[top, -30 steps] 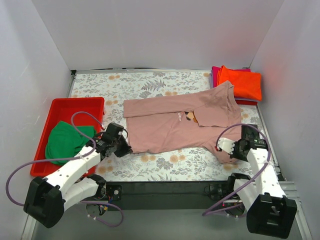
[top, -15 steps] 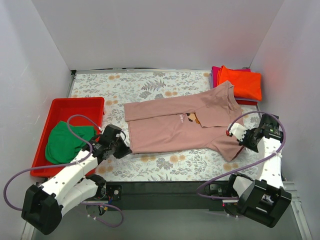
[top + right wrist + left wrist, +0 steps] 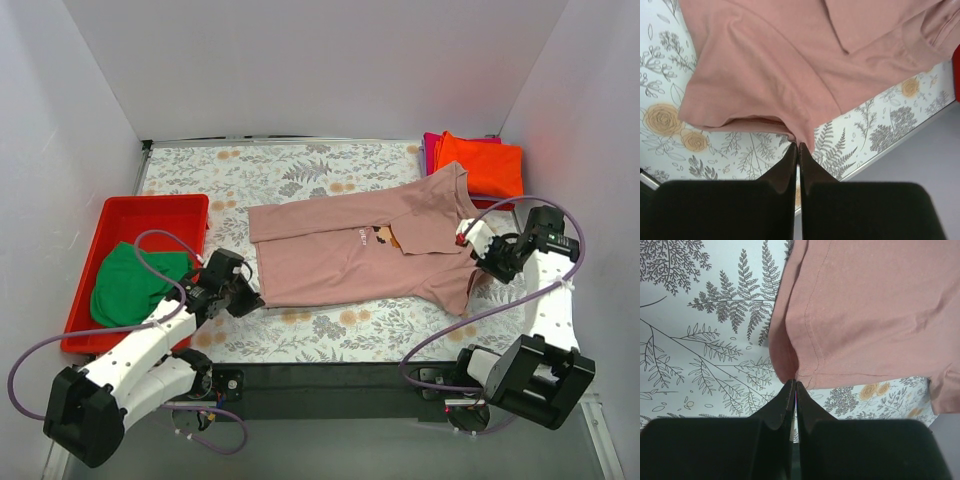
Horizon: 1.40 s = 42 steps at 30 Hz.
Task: Fold and stack the t-shirts
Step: Fold the tshirt
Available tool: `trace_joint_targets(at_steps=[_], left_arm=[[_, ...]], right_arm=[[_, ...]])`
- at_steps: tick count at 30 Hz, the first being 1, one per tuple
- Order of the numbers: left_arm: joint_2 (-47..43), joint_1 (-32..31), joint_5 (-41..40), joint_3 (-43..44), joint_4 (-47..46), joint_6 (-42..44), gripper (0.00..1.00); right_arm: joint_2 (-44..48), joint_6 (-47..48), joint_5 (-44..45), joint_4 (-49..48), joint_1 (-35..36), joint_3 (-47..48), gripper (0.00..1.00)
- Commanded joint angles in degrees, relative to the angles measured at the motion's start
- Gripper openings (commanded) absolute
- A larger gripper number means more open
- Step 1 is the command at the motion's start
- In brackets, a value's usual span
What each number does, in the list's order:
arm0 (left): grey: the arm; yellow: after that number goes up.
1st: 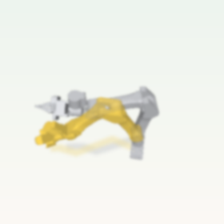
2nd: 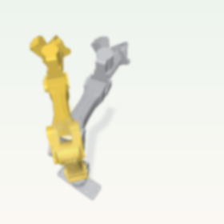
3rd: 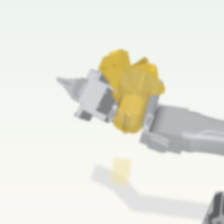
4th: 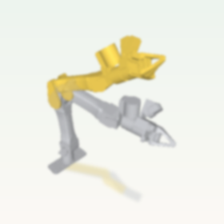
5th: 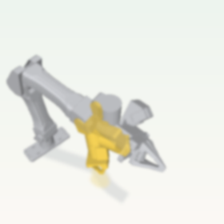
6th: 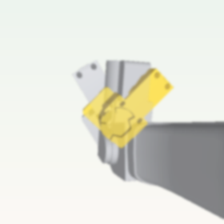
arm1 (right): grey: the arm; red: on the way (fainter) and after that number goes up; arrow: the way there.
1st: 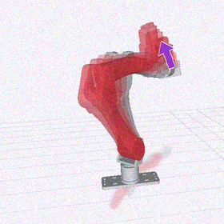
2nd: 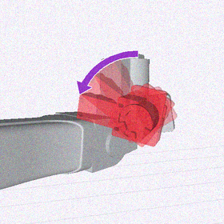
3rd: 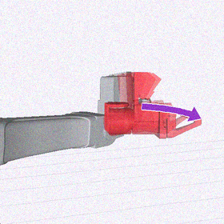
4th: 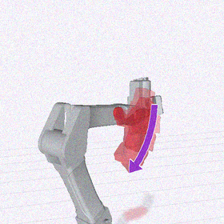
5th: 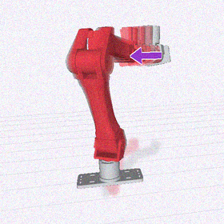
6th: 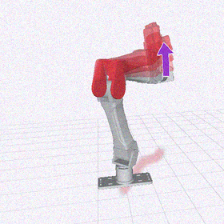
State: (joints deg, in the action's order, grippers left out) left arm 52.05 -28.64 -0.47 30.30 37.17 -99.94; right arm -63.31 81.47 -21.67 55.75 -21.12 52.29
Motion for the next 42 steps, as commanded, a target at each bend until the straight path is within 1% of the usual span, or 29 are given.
trace_joint_targets(at_steps=[1,7,11,18,26,35,42], left_arm=[[1.03,-0.18,-1.46,1.42,-1.22,-0.52,0.00],[5.42,-0.18,-2.08,3.26,-3.94,-0.34,0.00],[7.35,-0.10,-3.92,4.85,-4.82,-0.43,0.00],[8.24,0.34,-7.52,7.75,-4.30,-1.31,0.00],[7.45,2.27,-10.60,8.81,-4.03,-2.89,0.00],[10.34,6.05,-8.76,9.77,-6.84,-1.75,0.00],[12.02,8.07,-7.62,10.04,-8.08,-0.78,0.00]], right_arm=[[-2.86,-3.68,-6.79,0.86,1.00,5.27,0.01],[-9.54,-8.77,-10.31,0.07,1.70,12.99,0.01],[-13.24,-11.59,-11.73,-1.16,2.05,17.47,0.01],[-18.77,-15.73,-13.57,-3.09,2.84,23.28,0.01],[-21.42,-19.33,-14.98,-5.65,3.37,26.10,0.01],[-23.17,-23.99,-15.16,-9.86,5.13,28.74,0.01],[-26.24,-27.24,-14.36,-12.76,6.62,31.29,0.01]])
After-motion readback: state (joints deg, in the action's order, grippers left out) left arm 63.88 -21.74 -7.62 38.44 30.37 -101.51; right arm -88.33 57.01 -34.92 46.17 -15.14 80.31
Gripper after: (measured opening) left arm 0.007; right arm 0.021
